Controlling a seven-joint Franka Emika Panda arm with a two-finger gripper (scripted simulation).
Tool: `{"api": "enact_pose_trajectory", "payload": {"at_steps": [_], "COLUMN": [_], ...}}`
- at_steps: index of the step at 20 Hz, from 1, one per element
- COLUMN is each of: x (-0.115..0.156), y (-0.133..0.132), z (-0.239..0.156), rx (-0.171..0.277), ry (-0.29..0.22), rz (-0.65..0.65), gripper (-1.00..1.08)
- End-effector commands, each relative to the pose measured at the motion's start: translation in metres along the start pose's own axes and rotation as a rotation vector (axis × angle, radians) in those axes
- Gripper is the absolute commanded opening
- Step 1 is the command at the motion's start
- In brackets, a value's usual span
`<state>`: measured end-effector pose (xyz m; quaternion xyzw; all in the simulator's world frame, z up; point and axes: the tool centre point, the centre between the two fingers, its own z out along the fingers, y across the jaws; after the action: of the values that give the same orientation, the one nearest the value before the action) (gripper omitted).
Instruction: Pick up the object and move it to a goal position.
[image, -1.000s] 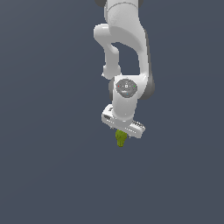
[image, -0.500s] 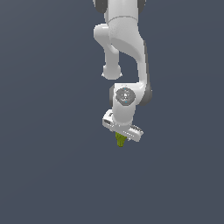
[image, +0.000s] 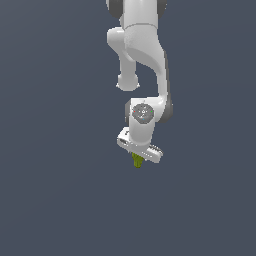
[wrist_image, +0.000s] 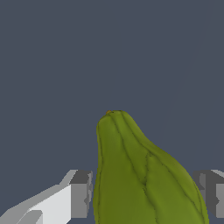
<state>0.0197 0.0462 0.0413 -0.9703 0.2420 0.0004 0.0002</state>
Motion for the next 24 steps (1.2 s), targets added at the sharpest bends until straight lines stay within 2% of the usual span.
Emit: {"api": "enact_pose_trajectory", "payload": {"at_steps": [1, 13, 24], "x": [0.001, 0.007, 0.043], "y": [0.001, 0.004, 0.024], "z": [0.001, -0.016, -0.096], "rx": [0.0, 0.0, 0.0], "ry": [0.001, 0.0, 0.001], "rz": [0.001, 0.0, 0.001], "gripper": [-1.0, -1.0, -1.0]}}
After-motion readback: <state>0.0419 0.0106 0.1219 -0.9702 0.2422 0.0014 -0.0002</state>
